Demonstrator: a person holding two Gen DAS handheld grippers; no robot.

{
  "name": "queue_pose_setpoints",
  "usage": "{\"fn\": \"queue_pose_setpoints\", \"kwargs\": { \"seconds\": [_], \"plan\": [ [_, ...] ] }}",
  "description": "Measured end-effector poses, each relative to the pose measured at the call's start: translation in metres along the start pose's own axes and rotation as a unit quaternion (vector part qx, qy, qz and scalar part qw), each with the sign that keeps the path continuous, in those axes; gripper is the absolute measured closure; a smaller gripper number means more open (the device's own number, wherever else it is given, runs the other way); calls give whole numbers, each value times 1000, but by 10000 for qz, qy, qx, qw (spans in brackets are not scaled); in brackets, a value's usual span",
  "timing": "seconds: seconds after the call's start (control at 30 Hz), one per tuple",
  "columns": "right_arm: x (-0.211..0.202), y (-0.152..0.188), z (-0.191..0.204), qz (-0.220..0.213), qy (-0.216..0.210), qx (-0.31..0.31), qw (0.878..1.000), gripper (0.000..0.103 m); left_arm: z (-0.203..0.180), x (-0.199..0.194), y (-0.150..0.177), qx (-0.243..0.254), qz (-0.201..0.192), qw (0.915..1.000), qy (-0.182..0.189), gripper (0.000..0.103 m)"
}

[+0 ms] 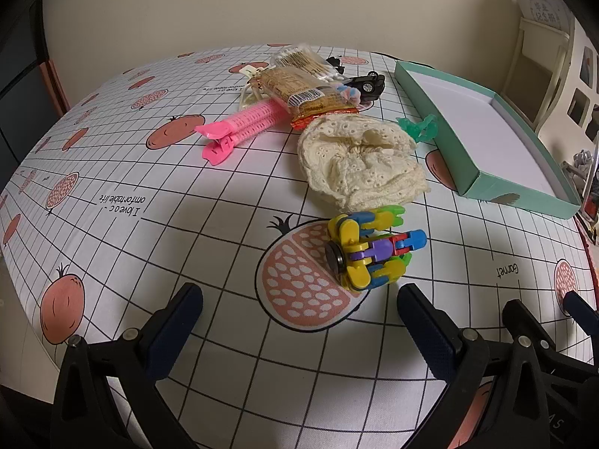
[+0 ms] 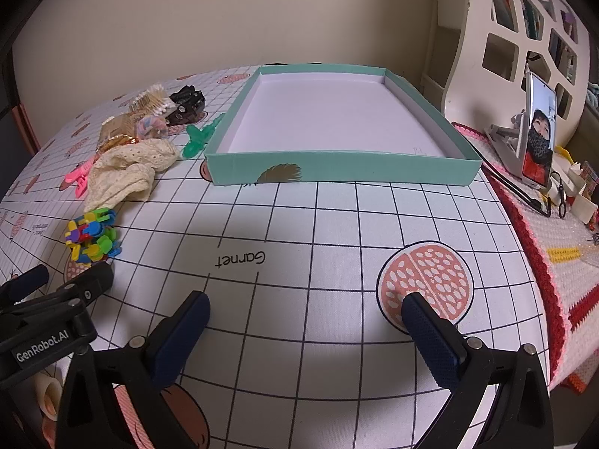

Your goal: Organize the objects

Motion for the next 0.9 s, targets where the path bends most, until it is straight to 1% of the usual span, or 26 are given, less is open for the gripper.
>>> {"fn": "queue_pose_setpoints", "kwargs": {
  "seconds": [0.9],
  "plan": [
    [-1, -2, -2, -26, 4, 5, 10000, 0, -4, 0, -2, -60, 0, 10000, -58, 0]
  ]
}}
Point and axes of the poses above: each gripper's, at about its wrist camera, not at the fingertips, and x roughly the way its jaws point, z to its left, y to its underside, the point moved 4 cm from there along x, roughly the way its jaws point, and after that the axes turned 6 degrees about y, right-handed, at the moved point
